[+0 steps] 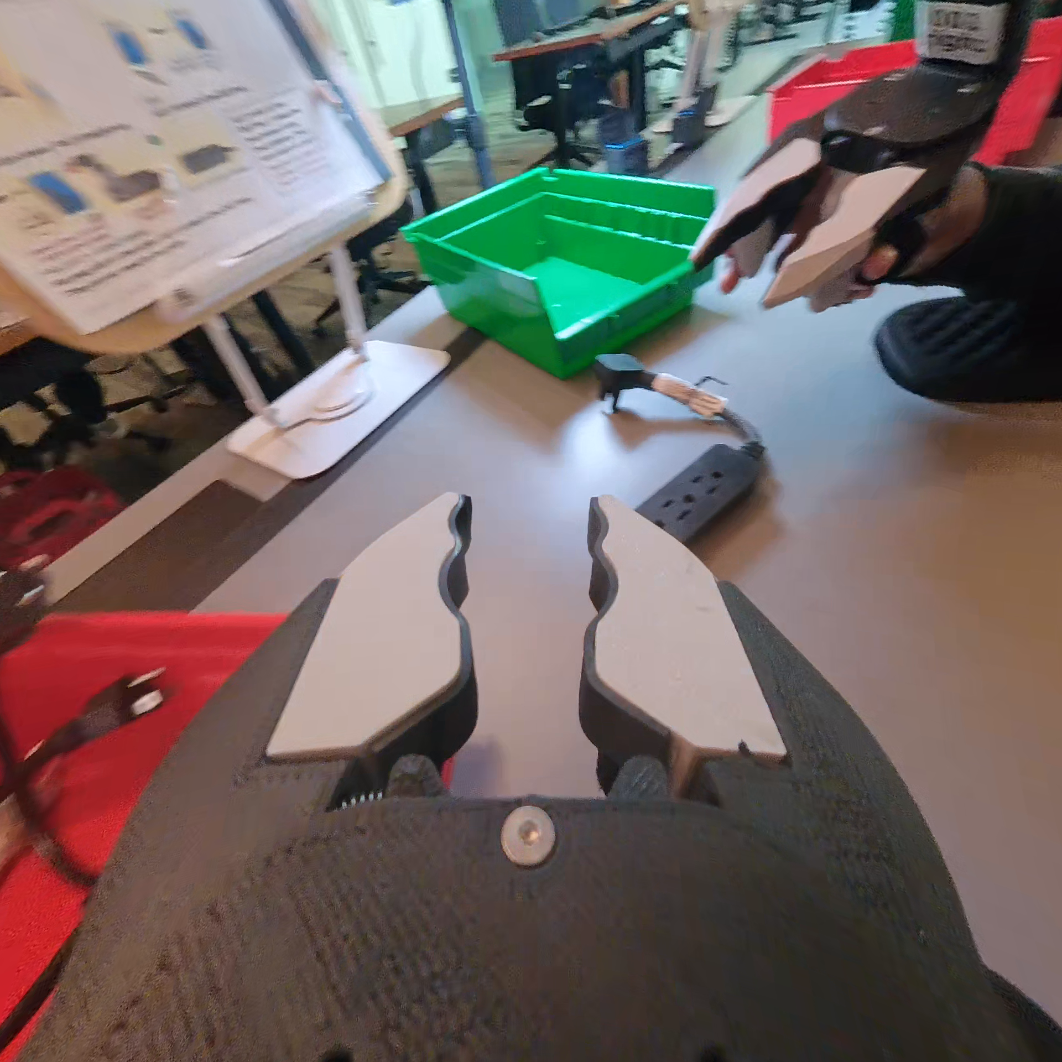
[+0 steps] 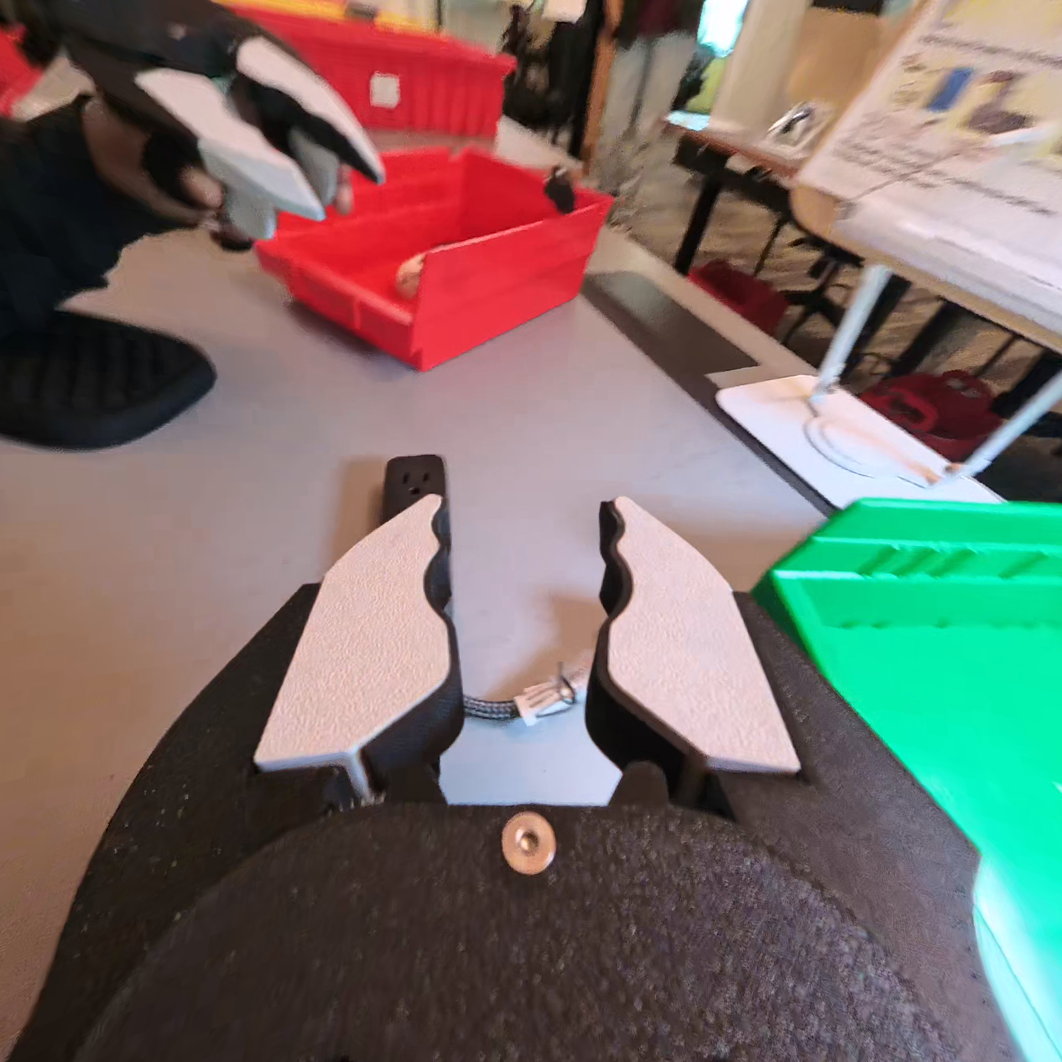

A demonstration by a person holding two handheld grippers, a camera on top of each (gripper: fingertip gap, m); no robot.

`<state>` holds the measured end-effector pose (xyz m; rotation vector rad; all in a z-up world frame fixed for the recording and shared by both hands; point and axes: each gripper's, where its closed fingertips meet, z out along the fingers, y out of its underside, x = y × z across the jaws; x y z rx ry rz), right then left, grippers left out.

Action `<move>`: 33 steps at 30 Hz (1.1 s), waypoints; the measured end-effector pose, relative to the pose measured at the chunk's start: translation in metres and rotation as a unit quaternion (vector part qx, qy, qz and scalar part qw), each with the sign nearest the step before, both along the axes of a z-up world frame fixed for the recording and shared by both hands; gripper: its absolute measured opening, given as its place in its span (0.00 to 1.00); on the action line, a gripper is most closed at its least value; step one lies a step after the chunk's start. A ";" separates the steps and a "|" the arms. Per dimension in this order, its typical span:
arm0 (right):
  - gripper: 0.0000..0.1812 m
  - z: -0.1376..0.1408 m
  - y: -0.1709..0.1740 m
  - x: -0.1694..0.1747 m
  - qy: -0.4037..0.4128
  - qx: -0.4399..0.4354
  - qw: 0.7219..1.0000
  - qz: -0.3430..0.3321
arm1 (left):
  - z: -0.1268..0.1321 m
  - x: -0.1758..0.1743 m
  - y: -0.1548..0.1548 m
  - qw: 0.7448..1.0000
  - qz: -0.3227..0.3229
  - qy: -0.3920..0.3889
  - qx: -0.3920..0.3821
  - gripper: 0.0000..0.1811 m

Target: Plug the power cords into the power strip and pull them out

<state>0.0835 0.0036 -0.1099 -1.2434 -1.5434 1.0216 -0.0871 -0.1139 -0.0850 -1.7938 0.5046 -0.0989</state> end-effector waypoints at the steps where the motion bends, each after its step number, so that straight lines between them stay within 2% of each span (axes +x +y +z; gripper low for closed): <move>1: 0.27 0.003 0.010 0.005 0.016 -0.012 1.000 -0.016 | 0.003 -0.015 -0.003 1.000 0.022 -0.003 0.003 0.22; 3: 0.23 0.006 0.024 0.013 0.036 -0.034 0.998 -0.031 | 0.007 -0.044 -0.010 0.998 0.060 -0.016 -0.001 0.22; 7: 0.22 0.009 0.032 0.023 0.053 -0.060 0.996 -0.037 | 0.005 -0.092 -0.024 0.993 0.111 -0.020 -0.041 0.23; 15: 0.20 0.001 0.030 0.028 0.041 -0.051 0.997 -0.035 | -0.024 -0.167 -0.039 0.962 0.169 0.074 -0.200 0.25; 21: 0.19 0.005 0.029 0.028 0.049 -0.052 0.997 -0.031 | -0.052 -0.202 -0.047 0.918 0.160 0.134 -0.337 0.25; 26: 0.17 0.005 0.029 0.030 0.050 -0.050 0.997 -0.034 | -0.087 -0.219 -0.052 0.854 0.122 0.231 -0.450 0.25; 30: 0.16 0.000 0.030 0.031 0.042 -0.041 0.998 -0.039 | -0.100 -0.226 -0.041 0.826 0.109 0.271 -0.482 0.24; 33: 0.16 -0.004 0.031 0.030 0.036 -0.043 0.998 -0.040 | -0.107 -0.236 -0.027 0.821 0.111 0.274 -0.489 0.24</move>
